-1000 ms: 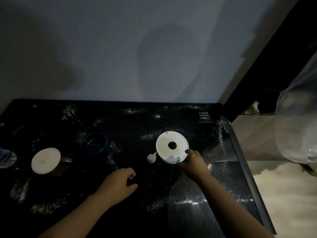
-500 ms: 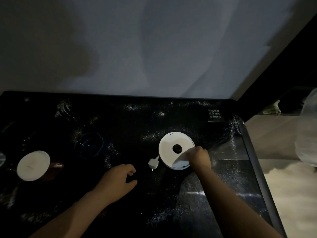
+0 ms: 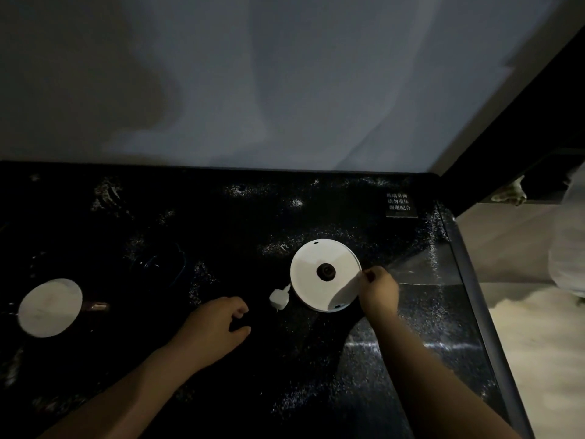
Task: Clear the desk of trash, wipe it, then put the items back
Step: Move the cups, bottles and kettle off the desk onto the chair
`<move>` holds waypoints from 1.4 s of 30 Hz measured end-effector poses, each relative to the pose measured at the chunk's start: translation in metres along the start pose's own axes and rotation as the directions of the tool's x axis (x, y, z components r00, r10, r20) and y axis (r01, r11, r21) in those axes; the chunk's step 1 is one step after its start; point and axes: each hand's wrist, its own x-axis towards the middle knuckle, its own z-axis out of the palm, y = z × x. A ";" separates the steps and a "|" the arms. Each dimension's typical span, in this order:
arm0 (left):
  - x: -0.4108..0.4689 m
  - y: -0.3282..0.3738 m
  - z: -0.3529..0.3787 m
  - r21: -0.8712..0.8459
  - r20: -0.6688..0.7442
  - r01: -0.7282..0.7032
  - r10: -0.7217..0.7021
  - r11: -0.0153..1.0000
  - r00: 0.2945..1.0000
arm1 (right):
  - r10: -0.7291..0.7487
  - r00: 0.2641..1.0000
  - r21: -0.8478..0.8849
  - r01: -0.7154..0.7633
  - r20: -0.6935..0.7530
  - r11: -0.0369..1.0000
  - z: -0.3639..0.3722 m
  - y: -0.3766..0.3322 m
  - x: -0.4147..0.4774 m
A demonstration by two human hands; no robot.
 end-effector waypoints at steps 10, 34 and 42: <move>-0.006 -0.017 -0.007 -0.081 -0.013 0.010 -0.011 0.997 1.000 | 0.076 0.991 0.315 -0.108 0.113 0.943 0.005 -0.005 -0.009; -0.023 -0.052 -0.037 -0.179 -0.033 0.023 -0.029 0.984 0.999 | -0.017 0.960 0.655 -0.179 0.280 0.734 0.006 -0.036 -0.052; -0.029 -0.083 -0.048 -0.192 -0.140 0.150 -0.178 0.970 0.974 | -0.172 0.977 0.660 0.048 0.123 0.750 0.001 -0.067 -0.083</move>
